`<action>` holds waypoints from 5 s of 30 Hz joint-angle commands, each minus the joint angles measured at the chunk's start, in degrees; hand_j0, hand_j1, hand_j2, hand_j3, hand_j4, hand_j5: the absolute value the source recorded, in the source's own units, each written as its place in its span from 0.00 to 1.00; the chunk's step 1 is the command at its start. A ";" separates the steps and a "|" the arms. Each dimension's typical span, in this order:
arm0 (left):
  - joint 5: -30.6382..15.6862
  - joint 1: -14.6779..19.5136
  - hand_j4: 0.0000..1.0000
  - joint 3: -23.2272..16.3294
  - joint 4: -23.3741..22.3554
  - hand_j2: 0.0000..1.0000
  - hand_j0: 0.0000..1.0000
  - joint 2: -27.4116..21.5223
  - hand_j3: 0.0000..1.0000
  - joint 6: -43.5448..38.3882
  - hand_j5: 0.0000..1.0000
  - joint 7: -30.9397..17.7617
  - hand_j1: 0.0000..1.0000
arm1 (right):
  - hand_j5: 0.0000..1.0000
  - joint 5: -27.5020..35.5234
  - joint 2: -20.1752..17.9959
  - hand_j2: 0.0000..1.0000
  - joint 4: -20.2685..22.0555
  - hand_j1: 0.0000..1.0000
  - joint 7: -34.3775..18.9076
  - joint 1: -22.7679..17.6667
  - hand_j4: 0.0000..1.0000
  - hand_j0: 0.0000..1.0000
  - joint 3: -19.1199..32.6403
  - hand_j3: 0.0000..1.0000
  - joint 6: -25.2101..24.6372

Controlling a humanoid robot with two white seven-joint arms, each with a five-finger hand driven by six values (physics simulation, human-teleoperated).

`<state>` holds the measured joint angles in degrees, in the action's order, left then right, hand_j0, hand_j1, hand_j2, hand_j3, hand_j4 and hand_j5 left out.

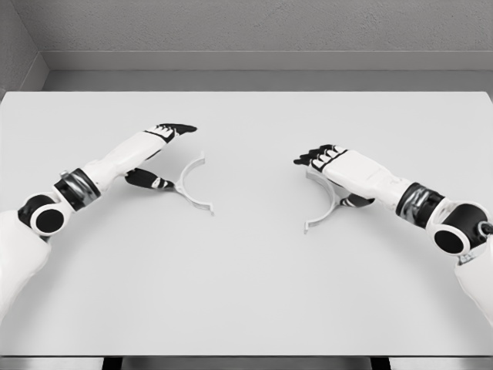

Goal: Assemble PVC drainage pipe clamps

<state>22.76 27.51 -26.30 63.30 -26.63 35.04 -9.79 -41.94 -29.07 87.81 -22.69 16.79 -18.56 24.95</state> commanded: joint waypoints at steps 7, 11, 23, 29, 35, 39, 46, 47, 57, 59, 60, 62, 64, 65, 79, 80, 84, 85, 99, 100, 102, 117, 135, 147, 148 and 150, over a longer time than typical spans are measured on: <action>-0.34 2.81 1.00 -0.24 -3.71 1.00 1.00 0.52 1.00 -0.04 1.00 0.03 1.00 | 1.00 0.28 0.06 1.00 1.05 1.00 -0.07 0.00 1.00 1.00 -0.69 1.00 -0.70; -0.26 3.52 1.00 -0.42 -4.59 1.00 1.00 2.19 1.00 -0.04 1.00 0.03 1.00 | 1.00 0.19 0.77 1.00 2.11 1.00 -1.21 -0.09 1.00 1.00 -0.69 1.00 -0.78; -0.08 4.31 1.00 -0.51 -6.26 1.00 1.00 3.42 1.00 -0.04 1.00 0.03 1.00 | 1.00 0.01 2.44 1.00 2.11 1.00 -1.39 0.79 1.00 1.00 -1.48 1.00 -1.84; 0.89 4.40 1.00 -0.51 -6.43 1.00 1.00 3.86 1.00 -0.04 1.00 0.03 1.00 | 1.00 -0.16 2.44 1.00 2.11 1.00 -1.30 1.32 1.00 1.00 -2.62 1.00 -2.63; 0.89 4.40 1.00 -0.51 -6.35 1.00 1.00 4.12 1.00 -0.04 1.00 0.03 1.00 | 1.00 -0.16 2.35 1.00 2.46 1.00 -1.30 1.14 1.00 1.00 -2.54 1.00 -2.63; 1.67 4.04 1.00 -0.51 -5.73 1.00 1.00 5.00 1.00 -0.04 1.00 0.03 1.00 | 1.00 -0.16 2.52 1.00 2.55 1.00 -1.39 1.23 1.00 1.00 -2.62 1.00 -2.72; 2.73 3.78 1.00 -0.51 -5.29 1.00 1.00 6.23 1.00 -0.04 1.00 0.03 1.00 | 1.00 -0.16 2.70 1.00 3.78 1.00 -1.39 0.44 1.00 1.00 -3.15 1.00 -3.25; 2.91 3.78 1.00 -0.51 -5.29 1.00 1.00 6.32 1.00 -0.04 1.00 0.03 1.00 | 1.00 -0.16 2.70 1.00 4.04 1.00 -1.39 0.35 1.00 1.00 -3.15 1.00 -3.25; 2.29 4.04 1.00 0.46 -4.06 1.00 1.00 5.53 1.00 -0.04 1.00 0.12 1.00 | 1.00 -0.16 2.52 1.00 5.18 1.00 -1.48 -0.53 1.00 1.00 -3.33 1.00 -3.25; 1.94 4.04 1.00 0.37 -3.89 1.00 1.00 4.04 1.00 -0.04 1.00 0.12 1.00 | 1.00 -0.16 2.52 1.00 5.10 1.00 -1.48 -0.44 1.00 1.00 -3.33 1.00 -3.33; 1.94 3.96 1.00 0.28 -3.01 1.00 1.00 2.90 1.00 -0.04 1.00 0.12 1.00 | 1.00 -0.16 2.52 1.00 5.01 1.00 -1.48 -0.26 1.00 1.00 -3.33 1.00 -3.77; 1.94 2.37 1.00 0.28 -0.28 1.00 1.00 1.23 1.00 -0.04 1.00 0.21 1.00 | 1.00 -0.16 2.61 1.00 4.92 1.00 -2.18 -0.09 1.00 1.00 -3.33 1.00 -3.95; 1.85 1.85 1.00 0.19 0.51 1.00 1.00 0.52 1.00 -0.04 1.00 0.21 1.00 | 1.00 -0.25 2.70 1.00 4.66 1.00 -2.27 0.09 1.00 1.00 -3.33 1.00 -3.95; 1.85 1.32 1.00 0.19 1.74 1.00 1.00 -0.18 1.00 -0.04 1.00 0.29 1.00 | 1.00 -0.25 2.79 1.00 4.57 1.00 -2.27 0.18 1.00 1.00 -3.33 1.00 -3.95; 2.82 -0.09 1.00 -0.42 2.53 1.00 1.00 0.61 1.00 -0.04 1.00 0.29 1.00 | 1.00 -0.51 4.02 1.00 4.22 1.00 -2.53 1.58 1.00 1.00 -5.96 1.00 -5.36; 2.73 -0.09 1.00 -0.68 2.53 1.00 1.00 0.61 1.00 -0.04 1.00 0.21 1.00 | 1.00 -0.51 4.02 1.00 4.22 1.00 -2.53 1.67 1.00 1.00 -5.96 1.00 -5.36; 2.82 -0.17 1.00 -0.69 2.79 1.00 1.00 0.70 1.00 -0.04 1.00 0.21 1.00 | 1.00 -0.51 4.11 1.00 4.48 1.00 -2.53 2.64 1.00 1.00 -7.55 1.00 -6.94; 2.82 -0.17 1.00 -0.68 2.97 1.00 1.00 0.87 1.00 -0.04 1.00 0.21 1.00 | 1.00 -0.51 4.11 1.00 4.48 1.00 -2.44 2.81 1.00 1.00 -7.63 1.00 -7.03; 4.23 -1.14 1.00 -0.68 4.11 1.00 1.00 2.98 1.00 -0.04 1.00 0.12 1.00 | 1.00 -1.83 6.04 1.00 -1.41 1.00 -2.44 6.77 1.00 1.00 -7.46 1.00 -7.29; 4.23 -1.32 1.00 -0.68 4.11 1.00 1.00 2.98 1.00 -0.04 1.00 0.12 1.00 | 1.00 -1.92 6.39 1.00 -1.50 1.00 -2.44 7.12 1.00 1.00 -7.55 1.00 -7.29; 4.31 -1.32 1.00 -0.68 4.20 1.00 1.00 2.98 1.00 -0.04 1.00 0.12 1.00 | 1.00 -1.92 6.57 1.00 -1.41 1.00 -2.44 7.12 1.00 1.00 -7.63 1.00 -7.29; 5.98 -3.34 1.00 -0.68 7.45 1.00 1.00 4.48 1.00 -0.04 1.00 0.12 1.00 | 1.00 -2.62 8.68 1.00 -1.50 1.00 -2.44 8.26 1.00 1.00 -8.51 1.00 -8.34; 5.63 0.96 1.00 -0.07 3.51 1.00 1.00 2.90 1.00 -0.04 1.00 0.12 1.00 | 1.00 1.68 0.41 1.00 2.99 1.00 -2.62 1.32 1.00 1.00 10.31 1.00 0.45; 5.98 5.27 1.00 -1.65 -3.27 1.00 1.00 6.50 1.00 -0.04 1.00 0.12 1.00 | 1.00 0.19 6.83 1.00 -10.11 1.00 -2.44 10.81 1.00 1.00 -1.48 1.00 -0.96; 5.98 5.27 1.00 -1.91 -3.27 1.00 1.00 6.50 1.00 -0.04 1.00 0.12 1.00 | 1.00 0.19 6.92 1.00 -9.93 1.00 -2.53 10.81 1.00 1.00 -1.66 1.00 -0.96; 6.07 5.27 1.00 -2.00 -3.44 1.00 1.00 7.20 1.00 -0.04 1.00 0.12 1.00 | 1.00 0.19 7.80 1.00 -10.20 1.00 -2.53 10.90 1.00 1.00 -3.33 1.00 -1.05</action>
<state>29.18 32.78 -28.06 60.11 -19.92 35.05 -9.70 -42.02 -21.86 77.88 -25.23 27.69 -20.72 24.07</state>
